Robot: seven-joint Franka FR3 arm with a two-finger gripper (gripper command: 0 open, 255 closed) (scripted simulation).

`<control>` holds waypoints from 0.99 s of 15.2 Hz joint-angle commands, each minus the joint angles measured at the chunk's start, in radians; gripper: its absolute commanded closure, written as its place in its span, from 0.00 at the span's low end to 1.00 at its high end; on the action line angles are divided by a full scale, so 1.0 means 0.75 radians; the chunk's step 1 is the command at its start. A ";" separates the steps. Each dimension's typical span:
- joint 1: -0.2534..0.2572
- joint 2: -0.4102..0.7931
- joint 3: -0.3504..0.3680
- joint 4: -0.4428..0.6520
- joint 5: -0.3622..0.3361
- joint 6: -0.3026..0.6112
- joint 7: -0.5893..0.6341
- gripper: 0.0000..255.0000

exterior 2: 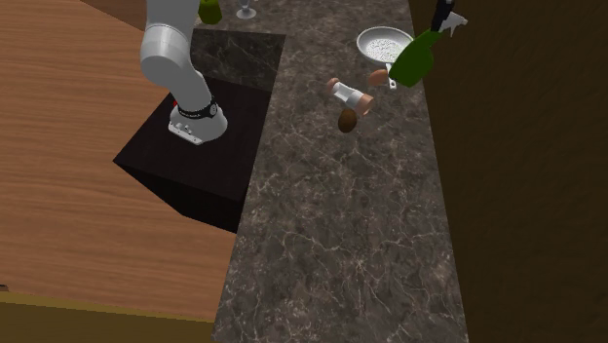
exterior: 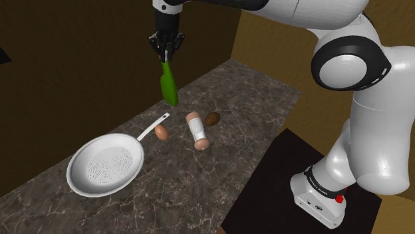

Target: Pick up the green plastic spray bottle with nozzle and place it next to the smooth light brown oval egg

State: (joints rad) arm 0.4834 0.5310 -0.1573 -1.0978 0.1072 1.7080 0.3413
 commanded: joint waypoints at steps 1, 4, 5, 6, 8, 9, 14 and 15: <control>0.003 -0.009 0.000 -0.051 0.000 0.044 -0.003 1.00; 0.007 -0.019 0.000 -0.122 -0.001 0.104 -0.005 1.00; 0.008 -0.021 0.000 -0.143 -0.001 0.123 -0.006 1.00; 0.010 -0.023 0.000 -0.164 -0.001 0.142 -0.007 1.00; 0.012 -0.025 0.000 -0.204 0.000 0.179 -0.009 1.00; 0.013 -0.026 0.001 -0.222 0.000 0.198 -0.010 1.00; 0.016 -0.022 0.002 -0.307 0.002 0.285 -0.014 1.00; 0.017 -0.020 0.003 -0.322 0.003 0.302 -0.015 1.00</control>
State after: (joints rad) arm 0.4949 0.5135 -0.1560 -1.3273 0.1087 1.9197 0.3299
